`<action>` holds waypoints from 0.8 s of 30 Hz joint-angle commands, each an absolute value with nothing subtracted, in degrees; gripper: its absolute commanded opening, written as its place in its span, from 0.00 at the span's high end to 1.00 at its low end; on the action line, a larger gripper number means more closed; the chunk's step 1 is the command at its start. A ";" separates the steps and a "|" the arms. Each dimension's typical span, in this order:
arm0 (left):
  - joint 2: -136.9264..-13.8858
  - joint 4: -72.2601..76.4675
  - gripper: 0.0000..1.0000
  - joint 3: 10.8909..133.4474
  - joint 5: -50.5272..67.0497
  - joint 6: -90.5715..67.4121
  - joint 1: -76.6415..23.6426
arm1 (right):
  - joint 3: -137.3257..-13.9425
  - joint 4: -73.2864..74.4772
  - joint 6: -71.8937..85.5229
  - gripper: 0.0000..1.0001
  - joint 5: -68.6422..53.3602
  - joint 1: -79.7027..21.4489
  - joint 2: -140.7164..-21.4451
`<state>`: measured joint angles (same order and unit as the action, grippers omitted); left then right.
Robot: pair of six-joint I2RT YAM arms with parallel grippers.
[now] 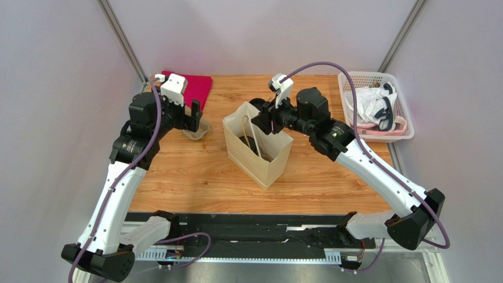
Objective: Pack the takeout coffee
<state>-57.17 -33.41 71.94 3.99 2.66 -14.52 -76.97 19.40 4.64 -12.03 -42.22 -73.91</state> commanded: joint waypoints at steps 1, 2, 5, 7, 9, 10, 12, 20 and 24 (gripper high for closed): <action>-60.20 -36.38 0.01 75.75 3.43 0.62 -14.15 | -80.41 17.14 2.91 0.46 -12.22 -42.54 -71.81; -60.99 -38.39 0.01 76.63 3.43 0.53 -14.15 | -81.20 17.31 2.73 0.44 -11.87 -42.54 -71.98; -64.77 -42.69 0.01 80.23 2.72 0.26 -13.98 | -84.63 17.31 1.15 0.32 -10.65 -42.54 -72.07; -68.02 -45.34 0.01 83.49 2.99 0.26 -13.10 | -87.43 17.14 0.27 0.19 -8.71 -42.45 -72.16; -71.08 -48.77 0.01 86.38 4.12 -1.22 -11.09 | -89.20 16.96 -1.58 0.07 -4.41 -42.01 -72.16; -72.15 -50.95 0.01 87.44 4.91 -1.40 -10.20 | -90.69 16.88 -1.41 0.04 -3.52 -40.36 -72.16; -75.82 -53.43 0.01 91.55 8.24 -1.76 -6.88 | -91.75 17.40 -0.35 0.00 -2.46 -37.81 -72.51; -86.21 -62.22 0.01 103.43 20.56 -0.01 1.93 | -87.56 21.44 5.19 0.00 -4.30 -18.47 -71.81; -90.78 -66.44 0.01 104.33 23.72 3.25 2.02 | -81.14 26.62 3.34 0.00 -4.92 -10.56 -71.54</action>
<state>-87.96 -59.90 102.19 16.71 0.25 2.09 -85.60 20.71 3.57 -4.73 -15.94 -72.55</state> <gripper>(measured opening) 0.992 0.998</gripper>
